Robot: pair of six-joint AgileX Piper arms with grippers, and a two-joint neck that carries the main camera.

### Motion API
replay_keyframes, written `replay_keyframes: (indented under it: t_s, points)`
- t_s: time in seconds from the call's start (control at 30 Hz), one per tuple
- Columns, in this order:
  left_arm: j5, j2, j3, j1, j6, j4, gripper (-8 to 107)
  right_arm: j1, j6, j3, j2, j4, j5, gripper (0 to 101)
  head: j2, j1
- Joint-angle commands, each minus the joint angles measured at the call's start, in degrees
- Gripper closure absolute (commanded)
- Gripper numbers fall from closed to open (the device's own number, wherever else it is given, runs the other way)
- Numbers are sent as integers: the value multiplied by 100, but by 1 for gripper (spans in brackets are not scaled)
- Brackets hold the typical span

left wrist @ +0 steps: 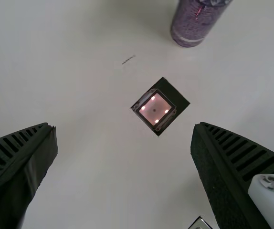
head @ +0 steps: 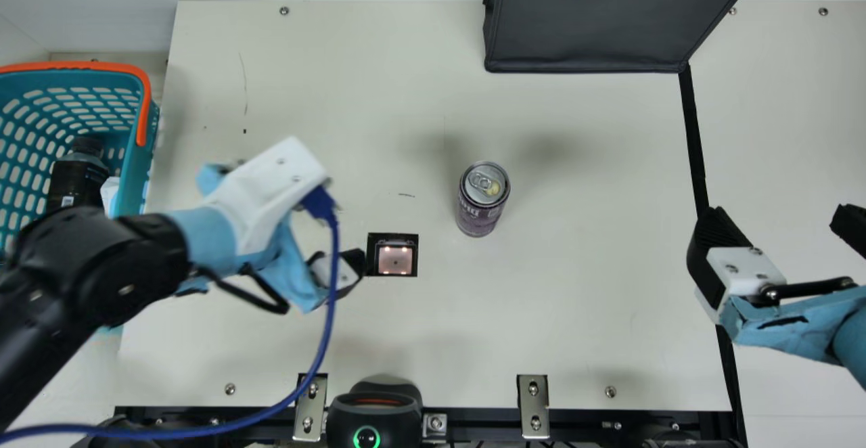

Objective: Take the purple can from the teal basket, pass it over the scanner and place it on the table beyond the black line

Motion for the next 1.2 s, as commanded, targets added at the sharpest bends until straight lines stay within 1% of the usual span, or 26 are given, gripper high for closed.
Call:
replay_keyframes:
  t_s: [0.0,0.13,0.27,0.53,0.57,0.63,0.8,1.0,1.17]
  points:
    - [70,-663,38,341,-145,30,9,0,0,0,0,0,0,6,0,-166]
    - [272,-1234,-19,934,-367,97,9,0,0,0,0,0,0,6,0,-166]
    - [492,-1665,-228,1559,-553,132,9,0,0,0,0,0,0,6,0,-166]
    - [870,-2131,-771,2599,-1087,333,9,0,0,0,0,0,0,6,0,-166]
    - [816,-2105,-688,2328,-960,298,9,0,0,0,0,0,0,6,0,-166]
    - [859,-2133,-770,2536,-1080,341,9,0,0,0,0,0,0,6,0,-166]
    - [873,-2133,-770,2594,-1090,341,9,71,-39,3,34,-3,7,6,0,-166]
    - [873,-2133,-770,2594,-1090,341,9,588,-352,102,266,109,29,6,0,-166]
    - [873,-2133,-770,2594,-1090,341,9,1029,-720,218,524,325,29,6,0,-166]
